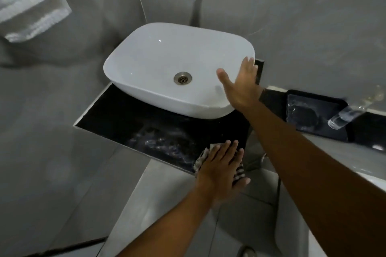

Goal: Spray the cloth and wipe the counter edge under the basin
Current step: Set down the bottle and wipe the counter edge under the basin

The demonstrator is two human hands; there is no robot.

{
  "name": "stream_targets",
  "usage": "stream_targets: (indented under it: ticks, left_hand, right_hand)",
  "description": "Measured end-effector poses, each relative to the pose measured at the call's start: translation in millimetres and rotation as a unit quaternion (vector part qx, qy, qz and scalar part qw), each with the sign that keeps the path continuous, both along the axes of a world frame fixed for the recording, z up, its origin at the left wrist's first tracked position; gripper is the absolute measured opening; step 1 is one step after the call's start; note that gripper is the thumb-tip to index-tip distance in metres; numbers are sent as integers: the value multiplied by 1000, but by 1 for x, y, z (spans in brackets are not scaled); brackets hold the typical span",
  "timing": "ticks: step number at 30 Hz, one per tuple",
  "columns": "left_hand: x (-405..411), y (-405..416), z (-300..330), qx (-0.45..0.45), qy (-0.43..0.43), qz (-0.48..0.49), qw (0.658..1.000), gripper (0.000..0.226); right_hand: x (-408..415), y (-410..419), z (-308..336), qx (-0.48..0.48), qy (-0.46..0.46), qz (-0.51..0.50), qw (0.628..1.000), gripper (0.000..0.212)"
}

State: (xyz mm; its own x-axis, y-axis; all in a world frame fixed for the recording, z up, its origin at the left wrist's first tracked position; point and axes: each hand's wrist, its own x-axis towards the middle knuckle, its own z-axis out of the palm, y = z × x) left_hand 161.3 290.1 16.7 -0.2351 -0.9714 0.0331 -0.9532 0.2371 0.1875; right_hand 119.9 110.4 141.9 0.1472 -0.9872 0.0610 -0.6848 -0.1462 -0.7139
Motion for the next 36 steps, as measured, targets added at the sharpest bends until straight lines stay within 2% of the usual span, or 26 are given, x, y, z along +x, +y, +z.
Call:
stream_targets:
  ticks: [3, 7, 11, 14, 17, 19, 21, 23, 27, 31, 33, 36]
  left_hand:
    - [7, 0, -1, -12, -4, -19, 1000, 69]
    - [35, -5, -3, -31, 28, -5, 999, 60]
    - [111, -11, -2, -36, 49, 62, 996, 55]
    - [201, -12, 2, -25, 43, 167, 985, 52]
    - [290, -14, 6, -20, 9, 303, 953, 51]
    - [315, -14, 8, -21, 1, 345, 939, 50]
    - [303, -17, 7, -32, 10, 359, 933, 47]
    - [265, -17, 10, -45, 30, 324, 945, 46]
    - [138, -10, 6, -73, 68, 130, 986, 48]
    - [18, -9, -5, -49, 109, -19, 993, 49]
    - [7, -9, -7, -58, 127, -26, 990, 48]
    - [48, -9, -6, -49, 114, -61, 990, 50]
  right_hand:
    - [17, 1, -14, -33, 149, -23, 988, 92]
    - [8, -1, -23, -67, 138, -44, 987, 92]
    - [4, -6, -28, -60, 148, -41, 986, 92]
    - [5, -8, -30, -66, 148, -40, 986, 91]
    - [4, -7, -31, -72, 147, -50, 985, 92]
    - [7, -6, -30, -75, 145, -50, 985, 93]
    - [9, -4, -29, -73, 144, -55, 985, 93]
    - [10, -2, -26, -72, 143, -57, 985, 93]
    - [12, 2, -20, -68, 138, -50, 987, 93]
    - [8, 1, -22, -86, 132, -40, 987, 93]
    - [7, -1, -25, -89, 131, -30, 987, 94]
    - [6, -4, -27, -89, 137, -28, 986, 95]
